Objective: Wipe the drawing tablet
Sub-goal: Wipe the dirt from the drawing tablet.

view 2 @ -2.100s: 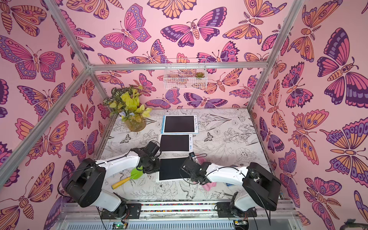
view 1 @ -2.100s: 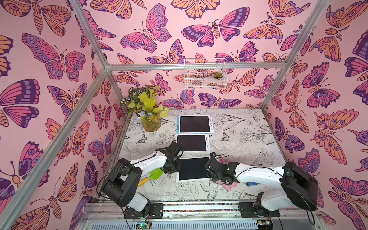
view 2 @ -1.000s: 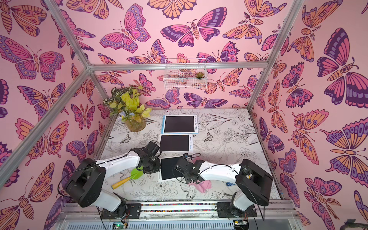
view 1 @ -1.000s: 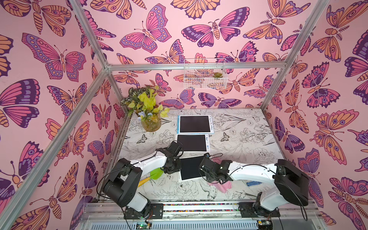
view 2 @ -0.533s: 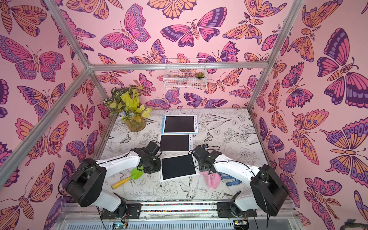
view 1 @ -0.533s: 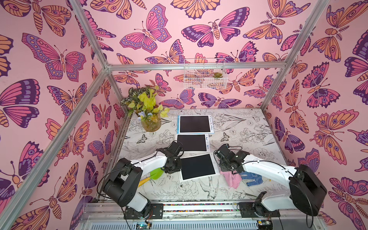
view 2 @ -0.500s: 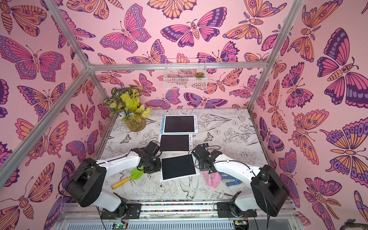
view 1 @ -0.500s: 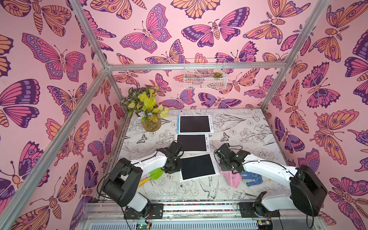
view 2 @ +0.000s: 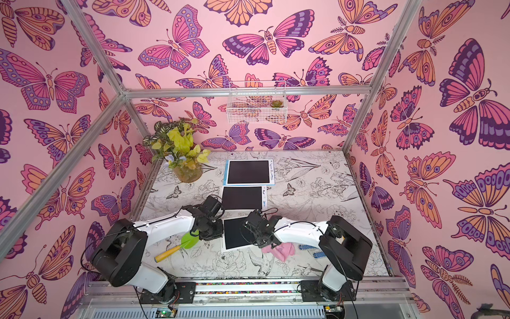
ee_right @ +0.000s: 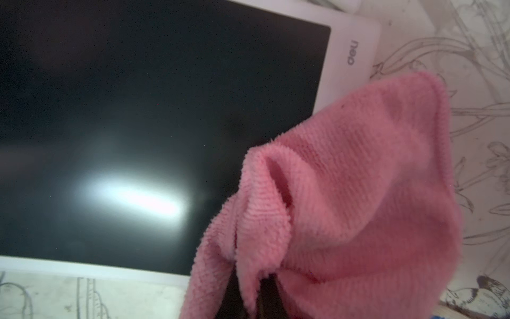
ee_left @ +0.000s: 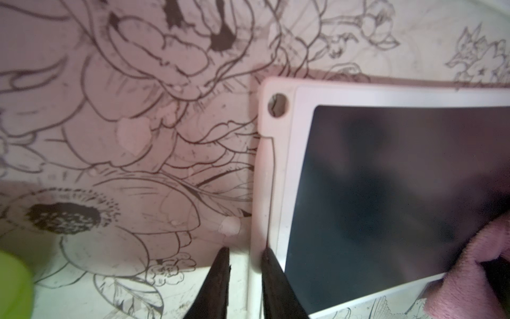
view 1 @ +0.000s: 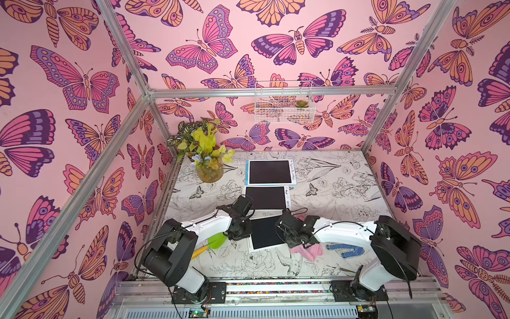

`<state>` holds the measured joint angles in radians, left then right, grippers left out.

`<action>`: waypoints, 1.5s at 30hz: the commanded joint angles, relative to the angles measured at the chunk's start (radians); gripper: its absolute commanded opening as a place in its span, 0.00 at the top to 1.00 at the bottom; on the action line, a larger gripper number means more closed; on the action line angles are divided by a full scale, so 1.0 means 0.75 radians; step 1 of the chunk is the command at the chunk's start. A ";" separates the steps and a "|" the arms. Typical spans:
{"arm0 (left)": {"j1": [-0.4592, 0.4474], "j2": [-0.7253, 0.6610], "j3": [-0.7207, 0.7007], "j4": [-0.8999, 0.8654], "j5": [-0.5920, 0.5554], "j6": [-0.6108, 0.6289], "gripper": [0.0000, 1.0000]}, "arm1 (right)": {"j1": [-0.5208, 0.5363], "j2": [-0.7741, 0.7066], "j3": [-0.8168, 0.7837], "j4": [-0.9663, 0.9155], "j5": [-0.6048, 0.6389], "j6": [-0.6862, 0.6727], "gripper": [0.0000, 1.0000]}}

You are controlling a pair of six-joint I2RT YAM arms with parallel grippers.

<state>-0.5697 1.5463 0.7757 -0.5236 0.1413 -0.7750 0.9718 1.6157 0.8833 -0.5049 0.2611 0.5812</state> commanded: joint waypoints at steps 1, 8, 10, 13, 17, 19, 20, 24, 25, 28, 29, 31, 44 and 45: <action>-0.008 0.142 -0.112 -0.048 -0.045 0.002 0.76 | -0.124 -0.013 -0.034 -0.069 -0.018 0.073 1.00; -0.009 0.143 -0.116 -0.048 -0.049 0.007 0.76 | -0.180 -0.098 -0.107 -0.114 -0.018 0.082 1.00; -0.009 0.145 -0.112 -0.049 -0.047 0.007 0.76 | -0.070 -0.068 -0.038 -0.091 -0.018 0.078 1.00; -0.008 0.151 -0.107 -0.048 -0.046 0.007 0.76 | 0.008 0.020 0.045 -0.065 -0.041 0.066 1.00; -0.008 0.153 -0.106 -0.050 -0.045 0.009 0.76 | -0.164 -0.001 -0.024 -0.113 -0.055 0.100 1.00; -0.008 0.154 -0.109 -0.049 -0.043 0.007 0.76 | -0.249 -0.043 -0.075 -0.147 -0.042 0.074 1.00; -0.008 0.153 -0.111 -0.050 -0.043 0.007 0.76 | -0.265 -0.048 -0.089 -0.162 -0.029 0.050 1.00; -0.009 0.153 -0.118 -0.048 -0.047 0.005 0.76 | -0.178 -0.107 -0.051 -0.133 -0.059 -0.008 1.00; -0.009 0.153 -0.118 -0.048 -0.048 0.005 0.76 | -0.133 -0.094 -0.023 -0.122 -0.060 -0.005 1.00; -0.008 0.157 -0.112 -0.047 -0.047 0.007 0.77 | -0.042 0.005 0.074 -0.119 -0.067 0.026 1.00; -0.008 0.159 -0.111 -0.047 -0.046 0.009 0.78 | -0.047 0.021 0.079 -0.120 -0.067 0.049 1.00; -0.008 0.164 -0.112 -0.050 -0.043 0.009 0.79 | -0.087 0.017 0.058 -0.127 -0.053 0.063 1.00; -0.009 0.171 -0.106 -0.050 -0.041 0.009 0.79 | 0.032 0.061 0.103 -0.115 -0.123 -0.014 1.00; -0.009 0.170 -0.106 -0.050 -0.041 0.009 0.79 | 0.035 0.081 0.113 -0.124 -0.121 0.011 1.00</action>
<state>-0.5701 1.5578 0.7811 -0.5022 0.1520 -0.7742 0.9524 1.6249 0.9157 -0.5930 0.2066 0.5705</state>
